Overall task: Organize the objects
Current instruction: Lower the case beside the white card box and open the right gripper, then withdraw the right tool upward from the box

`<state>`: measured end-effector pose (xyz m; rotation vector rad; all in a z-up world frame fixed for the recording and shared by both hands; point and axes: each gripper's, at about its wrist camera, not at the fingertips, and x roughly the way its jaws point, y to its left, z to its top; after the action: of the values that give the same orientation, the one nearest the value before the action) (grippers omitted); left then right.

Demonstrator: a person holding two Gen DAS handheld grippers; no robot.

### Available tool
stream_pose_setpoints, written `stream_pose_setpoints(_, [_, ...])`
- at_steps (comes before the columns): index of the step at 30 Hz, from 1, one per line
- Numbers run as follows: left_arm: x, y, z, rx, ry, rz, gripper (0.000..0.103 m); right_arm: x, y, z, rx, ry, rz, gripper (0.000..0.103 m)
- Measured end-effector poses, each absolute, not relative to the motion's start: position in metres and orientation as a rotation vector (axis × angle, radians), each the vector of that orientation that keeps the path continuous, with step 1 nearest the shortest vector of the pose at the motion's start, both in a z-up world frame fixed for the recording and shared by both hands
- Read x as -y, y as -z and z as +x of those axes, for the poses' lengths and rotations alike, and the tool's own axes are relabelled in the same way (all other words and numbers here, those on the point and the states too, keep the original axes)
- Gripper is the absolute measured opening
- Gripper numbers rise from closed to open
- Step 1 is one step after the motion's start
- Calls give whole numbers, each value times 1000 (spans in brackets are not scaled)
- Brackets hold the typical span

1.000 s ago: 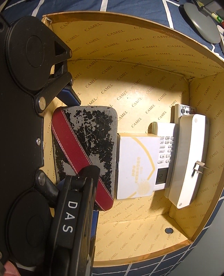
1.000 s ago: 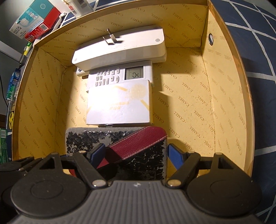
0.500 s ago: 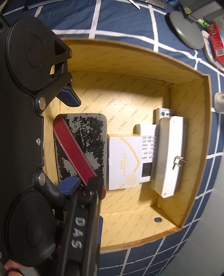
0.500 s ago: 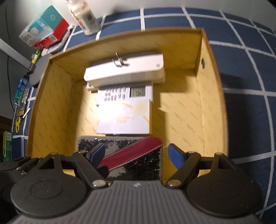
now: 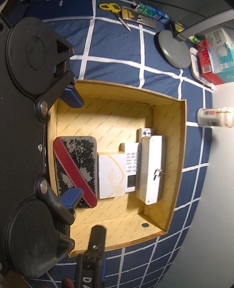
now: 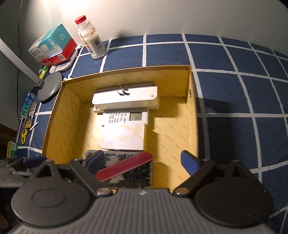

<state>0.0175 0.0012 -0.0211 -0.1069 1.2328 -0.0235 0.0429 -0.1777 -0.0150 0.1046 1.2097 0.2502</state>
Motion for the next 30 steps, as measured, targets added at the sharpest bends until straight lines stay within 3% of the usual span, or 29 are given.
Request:
stream_pose_setpoints(8, [-9, 7, 15, -1195, 6, -89, 103, 190, 8, 34, -1211, -241, 100, 103])
stream_pose_setpoints(30, [-8, -1, 14, -1188, -15, -41, 103, 202, 13, 28, -1236, -215, 107, 103])
